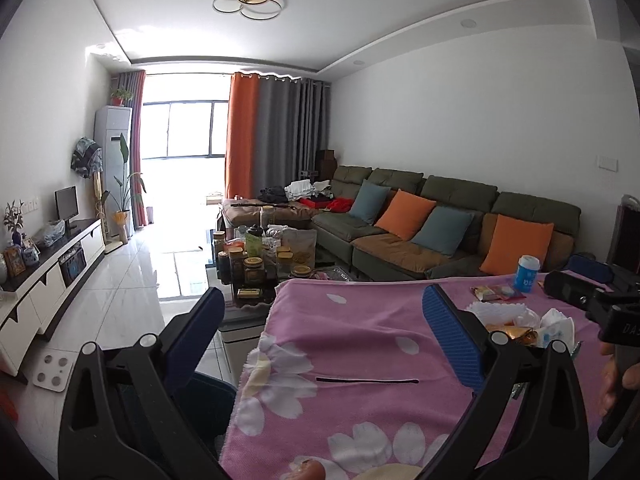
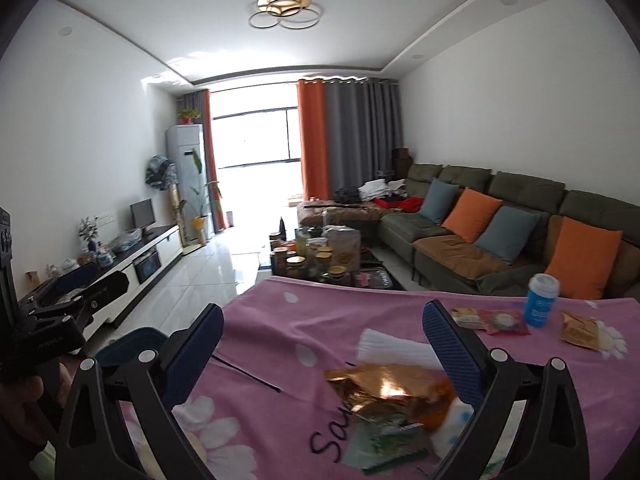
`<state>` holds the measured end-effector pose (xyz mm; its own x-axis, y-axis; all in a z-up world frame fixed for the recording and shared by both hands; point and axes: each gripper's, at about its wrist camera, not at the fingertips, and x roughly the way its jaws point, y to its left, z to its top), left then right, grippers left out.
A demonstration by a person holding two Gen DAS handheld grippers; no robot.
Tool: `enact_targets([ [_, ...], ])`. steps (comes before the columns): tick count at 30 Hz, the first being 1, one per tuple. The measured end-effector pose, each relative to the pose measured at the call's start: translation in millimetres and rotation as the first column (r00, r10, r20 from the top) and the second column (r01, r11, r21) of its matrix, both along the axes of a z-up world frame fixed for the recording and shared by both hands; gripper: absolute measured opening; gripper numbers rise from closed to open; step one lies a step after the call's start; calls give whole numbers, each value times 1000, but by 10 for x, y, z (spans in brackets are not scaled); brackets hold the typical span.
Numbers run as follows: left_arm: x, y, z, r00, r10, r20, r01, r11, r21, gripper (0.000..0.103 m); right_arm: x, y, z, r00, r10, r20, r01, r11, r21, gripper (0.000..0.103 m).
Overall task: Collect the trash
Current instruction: 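Move both grippers back over the trash on the table, then grasp the clear plastic wrapper with the left gripper while the right grasps a green wrapper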
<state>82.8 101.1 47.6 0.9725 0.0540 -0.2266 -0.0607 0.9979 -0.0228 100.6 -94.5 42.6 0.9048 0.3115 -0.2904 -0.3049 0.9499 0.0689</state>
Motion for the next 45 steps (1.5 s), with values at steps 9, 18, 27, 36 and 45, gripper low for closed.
enact_targets([
  [9,180,-545,-24,998,8,-69,-5,999,42,97,-239,-761,-274,974,-213,-70,214,977,-2,96],
  [18,178,-583,-66,965,-248,79,253,965,-62,97,-385,-967,-382,951,-292,-97,290,956,-39,96],
  [27,431,-897,-346,940,-319,-124,306,945,-118,97,-309,-1016,-644,927,-313,-206,301,950,-87,96],
  [36,687,-1341,-732,869,-414,-269,404,910,-94,97,-185,-899,-930,909,-295,-294,258,953,-160,69],
  [45,904,-1623,-945,780,-510,-363,474,860,-191,97,-133,-899,-978,908,-273,-318,228,958,-172,44],
])
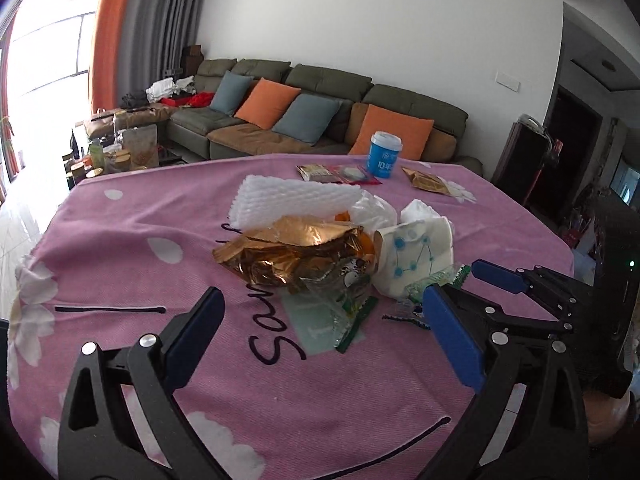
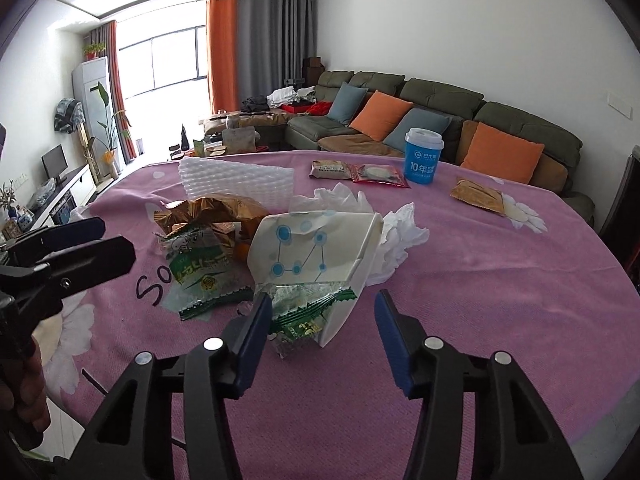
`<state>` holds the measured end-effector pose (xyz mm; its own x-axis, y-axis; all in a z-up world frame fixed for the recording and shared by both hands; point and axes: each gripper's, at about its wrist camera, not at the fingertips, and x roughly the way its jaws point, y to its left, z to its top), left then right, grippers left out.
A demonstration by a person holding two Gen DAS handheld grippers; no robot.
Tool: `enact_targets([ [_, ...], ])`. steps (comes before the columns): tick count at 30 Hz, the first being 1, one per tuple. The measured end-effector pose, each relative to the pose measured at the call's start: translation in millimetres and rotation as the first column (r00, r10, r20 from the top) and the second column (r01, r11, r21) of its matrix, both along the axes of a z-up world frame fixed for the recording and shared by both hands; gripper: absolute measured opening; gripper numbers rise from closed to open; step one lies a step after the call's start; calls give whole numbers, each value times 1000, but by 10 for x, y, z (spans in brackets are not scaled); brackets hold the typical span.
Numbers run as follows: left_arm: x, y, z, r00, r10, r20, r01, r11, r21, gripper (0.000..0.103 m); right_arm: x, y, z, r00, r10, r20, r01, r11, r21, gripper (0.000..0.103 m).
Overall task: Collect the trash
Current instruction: 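Grasp the clear plastic wrapper with the left gripper while the right grasps a green wrapper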
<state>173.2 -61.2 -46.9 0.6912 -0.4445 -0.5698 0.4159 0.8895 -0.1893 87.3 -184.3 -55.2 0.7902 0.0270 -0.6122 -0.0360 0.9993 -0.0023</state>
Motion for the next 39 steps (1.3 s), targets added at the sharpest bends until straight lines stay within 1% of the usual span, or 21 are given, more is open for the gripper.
enact_targets([
  [3,74,-53,-86,999,-20,-44,19,1000,-10,97,8,7,-8,1000,15,-10,-15,1000,10,42],
  [5,133,-75,-154,996,-29,-80,27,999,-21,97,6,-6,-9,1000,25,-14,-24,999,37,38],
  [7,161,-98,-209,993,-41,-107,36,998,-41,97,18,-21,-11,999,31,-19,-30,998,56,36],
  [8,184,-100,-224,992,-48,-116,42,998,-54,97,24,-39,-14,999,38,-24,-36,996,78,33],
  [9,209,-105,-239,991,-51,-123,44,997,-60,95,27,-57,-18,999,42,-29,-39,994,101,28],
  [10,232,-126,-260,990,-57,-128,49,997,-63,87,39,-74,-24,999,43,-30,-40,993,114,28],
  [11,255,-143,-279,988,-65,-139,56,996,-64,83,48,-86,-27,999,43,-30,-39,992,121,26],
  [12,283,-159,-290,986,-69,-150,60,996,-65,77,54,-97,-30,998,49,-33,-44,989,138,21],
  [13,306,-173,-308,984,-79,-162,68,995,-75,70,58,-114,-32,998,56,-35,-49,985,163,20],
  [15,348,-207,-337,980,-89,-180,74,993,-88,67,56,-142,-34,998,52,-34,-45,982,184,18],
  [17,361,-235,-350,978,-101,-181,85,992,-96,59,51,-146,-29,998,57,-32,-50,980,194,16],
  [18,373,-260,-361,978,-101,-182,85,992,-95,55,49,-153,-28,998,61,-32,-53,977,204,14],
  [21,416,-288,-392,975,-102,-196,83,991,-105,36,50,-175,-29,997,72,-32,-63,969,240,11],
  [23,445,-285,-416,973,-105,-206,81,989,-123,32,48,-167,-33,996,80,-32,-70,967,246,9],
  [24,454,-285,-423,973,-103,-208,78,989,-126,28,43,-162,-33,996,84,-30,-74,965,251,6],
  [25,463,-289,-436,973,-102,-208,77,989,-125,21,41,-158,-38,995,93,-32,-82,962,261,5],
  [27,473,-283,-453,972,-105,-210,77,988,-135,13,31,-160,-35,995,91,-28,-80,959,270,4],
  [30,474,-275,-457,973,-108,-202,79,986,-149,10,29,-181,-49,995,99,-30,-85,949,302,3],
  [34,438,-260,-410,977,-122,-175,95,983,-157,9,11,-176,-22,995,99,-23,-88,952,294,2],
  [39,337,-205,-266,984,-128,-122,109,982,-151,9,-14,-184,56,995,100,-3,-95,952,289,1],
])
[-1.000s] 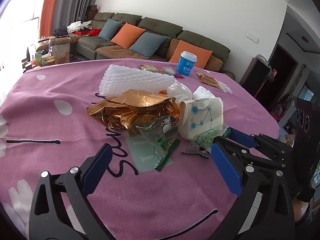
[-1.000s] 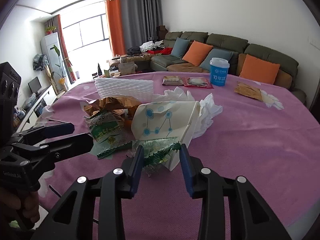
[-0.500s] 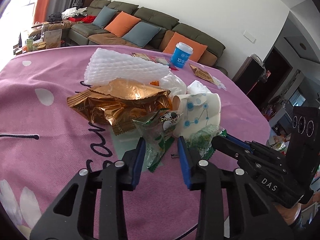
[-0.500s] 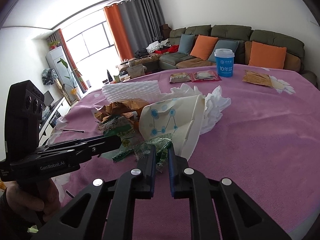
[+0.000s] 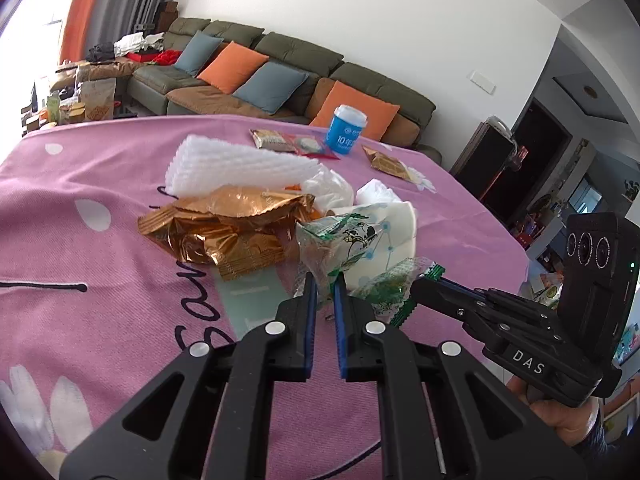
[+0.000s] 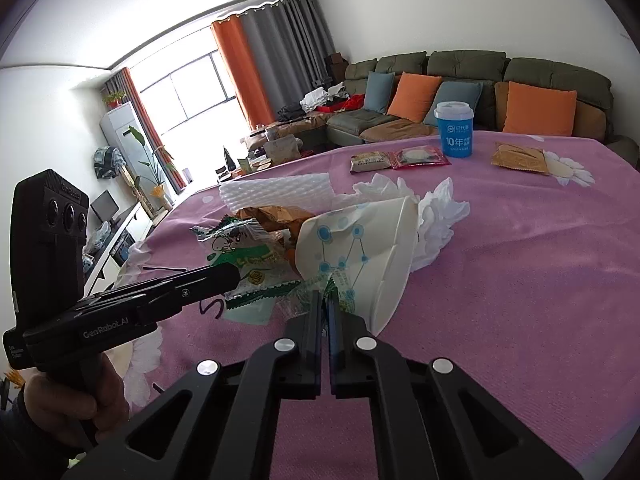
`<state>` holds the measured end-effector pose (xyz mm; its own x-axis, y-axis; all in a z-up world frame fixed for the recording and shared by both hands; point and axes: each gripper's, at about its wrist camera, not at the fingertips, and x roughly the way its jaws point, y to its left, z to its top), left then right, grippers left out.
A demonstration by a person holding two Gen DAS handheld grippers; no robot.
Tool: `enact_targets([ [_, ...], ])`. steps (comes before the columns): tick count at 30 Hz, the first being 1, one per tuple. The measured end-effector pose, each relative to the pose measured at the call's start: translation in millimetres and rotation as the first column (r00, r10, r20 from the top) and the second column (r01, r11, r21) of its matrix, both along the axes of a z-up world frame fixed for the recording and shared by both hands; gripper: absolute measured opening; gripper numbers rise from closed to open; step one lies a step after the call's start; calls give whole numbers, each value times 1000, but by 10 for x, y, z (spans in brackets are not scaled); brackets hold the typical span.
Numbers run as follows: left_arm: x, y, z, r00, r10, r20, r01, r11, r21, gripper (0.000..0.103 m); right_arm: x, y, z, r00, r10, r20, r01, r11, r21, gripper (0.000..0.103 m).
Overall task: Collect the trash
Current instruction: 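Grasp the clear plastic wrapper with the left gripper while the right grasps a green wrapper, then carry both wrappers with both grippers over the teal bin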
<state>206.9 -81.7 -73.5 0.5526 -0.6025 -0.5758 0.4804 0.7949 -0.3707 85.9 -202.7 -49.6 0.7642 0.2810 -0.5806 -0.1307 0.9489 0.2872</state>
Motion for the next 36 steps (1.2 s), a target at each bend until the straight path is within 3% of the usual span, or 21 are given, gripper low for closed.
enact_targets([
  [14,-379,404,406,991,77,111,-75,997,-17,9,-156,191,331,995,42,88,-39,999,-28,1],
  [20,-577,672,619,973,143,182,-142,990,-23,9,-177,359,552,985,81,153,-74,996,-52,1],
  [29,-894,1249,973,911,300,283,-307,951,-21,9,-42,810,834,952,195,235,-178,980,-91,1],
  [36,-1213,1755,1178,840,424,339,-449,894,-5,9,83,1426,946,899,349,265,-332,937,-108,1],
])
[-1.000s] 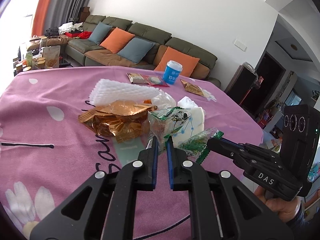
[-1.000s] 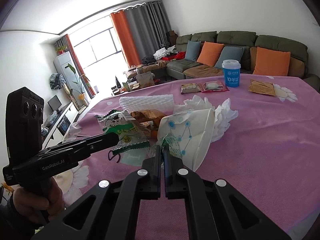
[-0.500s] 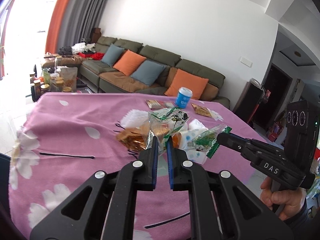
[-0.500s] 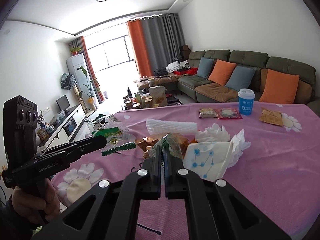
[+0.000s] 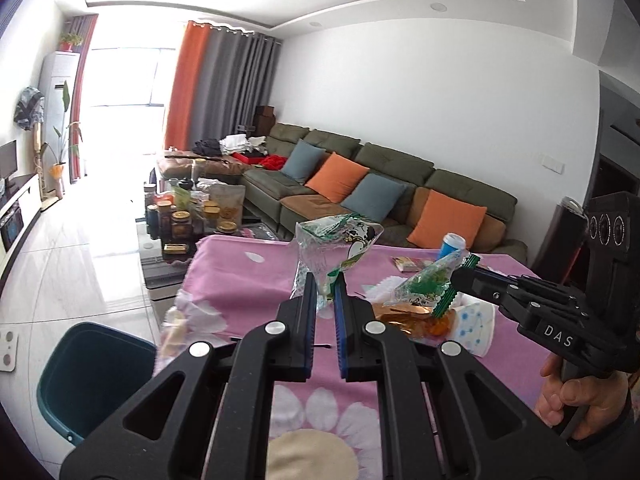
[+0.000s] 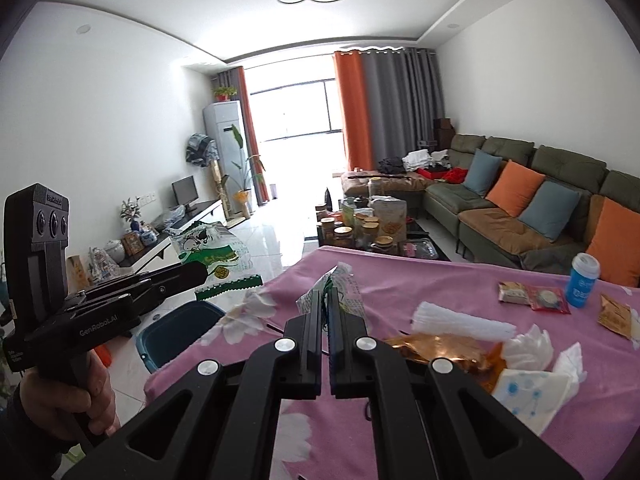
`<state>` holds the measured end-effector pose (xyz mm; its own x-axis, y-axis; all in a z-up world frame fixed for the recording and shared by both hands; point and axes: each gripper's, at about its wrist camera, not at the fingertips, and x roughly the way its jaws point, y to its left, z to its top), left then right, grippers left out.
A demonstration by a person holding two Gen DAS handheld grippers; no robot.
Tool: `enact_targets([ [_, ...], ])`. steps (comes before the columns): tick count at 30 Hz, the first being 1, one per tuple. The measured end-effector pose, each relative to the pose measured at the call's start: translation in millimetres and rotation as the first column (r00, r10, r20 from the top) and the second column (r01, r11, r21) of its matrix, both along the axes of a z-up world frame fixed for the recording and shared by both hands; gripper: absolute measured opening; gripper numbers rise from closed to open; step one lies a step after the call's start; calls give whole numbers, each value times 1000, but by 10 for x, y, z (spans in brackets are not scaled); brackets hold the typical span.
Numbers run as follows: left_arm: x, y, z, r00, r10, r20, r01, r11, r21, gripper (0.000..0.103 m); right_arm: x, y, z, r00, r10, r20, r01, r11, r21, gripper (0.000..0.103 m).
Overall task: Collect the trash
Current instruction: 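Carry both wrappers with both grippers over the teal bin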
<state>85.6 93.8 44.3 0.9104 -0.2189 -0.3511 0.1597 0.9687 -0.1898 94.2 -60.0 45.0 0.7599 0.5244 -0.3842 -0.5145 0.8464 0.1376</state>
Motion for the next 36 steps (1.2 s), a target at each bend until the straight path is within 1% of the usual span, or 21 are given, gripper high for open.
enact_targets([
  [5,-185,436,70,992,123,3,-123,992,14,9,97,519,18,991,136,-6,-136,991,-14,1],
  [10,-348,876,82,973,231,-4,-231,973,25,9,201,987,-5,971,239,-28,-240,970,-39,1],
  [15,-499,1236,73,952,305,-16,-305,952,23,9,278,1409,-21,945,321,-56,-324,944,-61,1],
  [19,-566,1470,3,940,337,-43,-337,941,20,9,345,1720,-74,925,370,-92,-377,922,-86,1],
  [23,-582,1705,-148,927,365,-86,-365,931,17,9,445,2030,-167,897,414,-155,-432,895,-110,1],
  [28,-509,1991,-423,907,393,-152,-397,918,8,9,574,2356,-336,861,449,-238,-487,864,-132,1],
  [30,-477,2074,-549,896,406,-177,-410,912,18,9,603,2495,-421,849,455,-269,-502,853,-144,1],
  [36,-299,2281,-959,869,419,-261,-432,902,11,9,754,2783,-688,815,455,-360,-536,827,-168,1],
])
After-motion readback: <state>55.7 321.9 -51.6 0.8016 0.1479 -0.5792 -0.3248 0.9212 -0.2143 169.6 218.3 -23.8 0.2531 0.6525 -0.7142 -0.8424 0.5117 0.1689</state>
